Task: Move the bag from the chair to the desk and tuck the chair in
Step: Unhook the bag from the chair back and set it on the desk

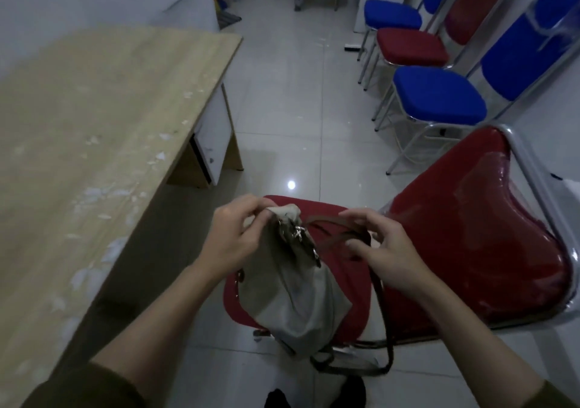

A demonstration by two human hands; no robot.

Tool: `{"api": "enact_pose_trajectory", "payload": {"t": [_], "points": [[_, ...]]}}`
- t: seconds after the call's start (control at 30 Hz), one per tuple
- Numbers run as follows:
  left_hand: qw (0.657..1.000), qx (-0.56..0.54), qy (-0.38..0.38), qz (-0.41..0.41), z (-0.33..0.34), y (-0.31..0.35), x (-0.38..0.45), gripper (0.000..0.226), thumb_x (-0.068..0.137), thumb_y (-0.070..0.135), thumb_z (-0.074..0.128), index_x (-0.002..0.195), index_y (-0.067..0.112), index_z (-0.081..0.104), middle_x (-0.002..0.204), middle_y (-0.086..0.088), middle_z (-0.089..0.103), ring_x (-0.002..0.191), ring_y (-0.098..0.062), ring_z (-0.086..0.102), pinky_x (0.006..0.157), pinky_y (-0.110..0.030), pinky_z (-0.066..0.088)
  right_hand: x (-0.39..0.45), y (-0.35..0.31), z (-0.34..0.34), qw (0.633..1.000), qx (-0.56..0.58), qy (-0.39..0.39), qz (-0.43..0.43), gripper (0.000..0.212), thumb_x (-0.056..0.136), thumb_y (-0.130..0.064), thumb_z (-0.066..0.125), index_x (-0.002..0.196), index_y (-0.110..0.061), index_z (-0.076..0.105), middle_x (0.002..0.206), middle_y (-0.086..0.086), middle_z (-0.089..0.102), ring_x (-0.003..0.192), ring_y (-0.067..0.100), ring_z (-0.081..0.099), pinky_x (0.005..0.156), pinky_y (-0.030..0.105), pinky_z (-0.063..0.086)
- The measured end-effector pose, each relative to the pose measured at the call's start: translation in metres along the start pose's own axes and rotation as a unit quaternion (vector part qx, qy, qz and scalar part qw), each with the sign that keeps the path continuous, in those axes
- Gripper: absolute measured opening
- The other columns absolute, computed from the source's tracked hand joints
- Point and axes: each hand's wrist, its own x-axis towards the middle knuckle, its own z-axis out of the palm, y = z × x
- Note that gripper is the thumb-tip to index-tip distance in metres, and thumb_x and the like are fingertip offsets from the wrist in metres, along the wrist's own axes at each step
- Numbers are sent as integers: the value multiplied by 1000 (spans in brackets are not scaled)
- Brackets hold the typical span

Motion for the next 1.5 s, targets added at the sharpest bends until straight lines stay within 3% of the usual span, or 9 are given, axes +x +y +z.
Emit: {"api": "enact_pose_trajectory", "payload": {"t": [0.17,0.3,0.47,0.63,0.77,0.93,1.1,1.37,1.5], "points": [[993,43,108,9,-64,33,19,15,83,15,55,83,7,67,77,-2,62,69,-11,55,62,-16,44,47,-54,4,985,-113,26,-124,29,78,-13,69,102,-28,67,88,-12,68,88,8,53,81,4,31],[974,97,207,8,-113,64,35,14,82,11,54,79,4,66,72,1,57,62,1,50,60,-5,38,73,-107,8,976,-90,4,-197,37,82,-7,65,117,-18,61,97,-9,66,60,-3,53,63,5,40],[938,121,325,-24,-164,95,59,13,82,12,54,78,8,66,69,4,55,60,-3,47,58,-7,35,91,-164,9,975,25,-70,-212,40,81,-10,66,112,-25,46,96,-6,61,76,18,65,75,41,58],[903,136,405,-31,-201,133,83,14,83,12,54,79,7,67,74,0,58,64,-6,49,57,-6,34,102,-206,5,933,31,-256,-252,110,58,-44,81,134,-52,2,146,-14,19,129,14,38,106,41,38],[876,156,455,-27,-223,152,86,14,83,12,54,81,7,67,75,0,59,63,2,48,57,-3,35,115,-221,11,886,-100,-305,-336,147,39,-44,88,131,-50,-26,143,-26,-8,139,7,5,112,34,20],[844,168,506,-63,-245,146,56,15,83,12,55,85,7,69,78,1,61,64,2,50,59,-4,37,129,-219,54,864,-125,-235,-427,106,62,-30,80,143,-28,11,146,-2,32,130,17,36,106,37,37],[804,151,559,-135,-277,122,3,16,82,9,59,92,5,71,86,0,64,79,-11,56,65,1,38,146,-237,119,862,-108,-205,-451,40,69,-3,57,107,-18,57,98,9,66,88,32,57,70,44,50],[750,96,615,-223,-359,73,-91,19,83,10,58,97,4,70,90,-4,67,82,-12,58,62,0,41,147,-330,238,832,-60,-213,-509,19,68,6,61,82,-6,62,76,14,67,74,29,59,63,40,44],[748,42,618,-240,-405,45,-133,18,86,14,56,97,8,68,81,-4,64,74,-12,56,70,-24,48,141,-371,307,811,-48,-199,-547,14,67,4,60,80,-3,61,77,19,66,76,33,56,60,36,35]]}}
